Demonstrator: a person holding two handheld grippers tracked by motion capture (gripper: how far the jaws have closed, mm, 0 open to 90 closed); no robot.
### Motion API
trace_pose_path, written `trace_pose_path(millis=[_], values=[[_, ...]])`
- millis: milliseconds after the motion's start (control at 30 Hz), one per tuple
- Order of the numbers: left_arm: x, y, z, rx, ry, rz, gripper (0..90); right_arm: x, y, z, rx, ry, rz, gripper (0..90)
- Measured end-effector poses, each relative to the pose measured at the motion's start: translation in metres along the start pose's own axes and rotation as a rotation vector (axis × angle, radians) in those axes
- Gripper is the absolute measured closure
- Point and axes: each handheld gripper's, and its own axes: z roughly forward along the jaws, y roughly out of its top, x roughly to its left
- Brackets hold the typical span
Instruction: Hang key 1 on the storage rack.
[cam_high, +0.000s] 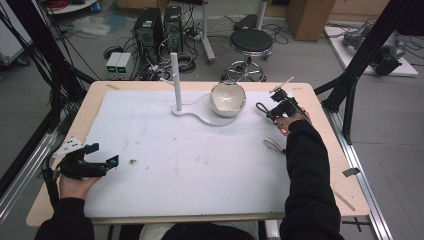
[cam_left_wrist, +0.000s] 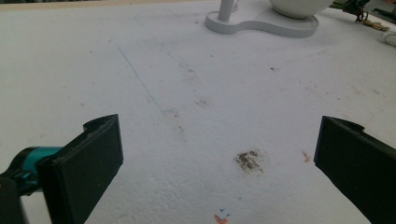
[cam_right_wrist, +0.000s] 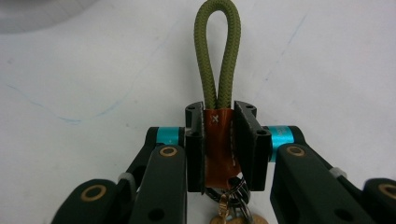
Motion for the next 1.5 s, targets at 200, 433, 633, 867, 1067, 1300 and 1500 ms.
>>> trace_pose_path(millis=[200,433,633,867,1067,1300,1500], values=[[0.001,0.001,-0.001,-0.008,-0.007,0.0,1.7,0.0,0.0,-0.031,-0.096,0.029,0.046,74.8],[0.0,0.003,0.0,-0.016,-0.011,0.004,1.8,0.01,0.001,-0.057,-0.16,0.038,0.038,74.8],[-0.001,0.004,0.0,-0.03,-0.006,0.009,1.7,0.035,0.011,-0.078,-0.239,0.082,-0.035,74.7],[-0.001,0.004,0.001,-0.028,-0.007,0.009,1.7,0.056,0.025,-0.092,-0.284,0.112,-0.097,74.7],[0.0,0.005,0.001,-0.029,-0.006,0.005,1.7,0.074,0.039,-0.103,-0.316,0.151,-0.134,74.5],[-0.001,0.005,0.002,-0.03,-0.009,0.006,1.7,0.099,0.057,-0.115,-0.34,0.17,-0.169,74.4],[0.0,0.005,0.002,-0.03,-0.01,0.006,1.8,0.116,0.067,-0.118,-0.35,0.186,-0.203,74.3]])
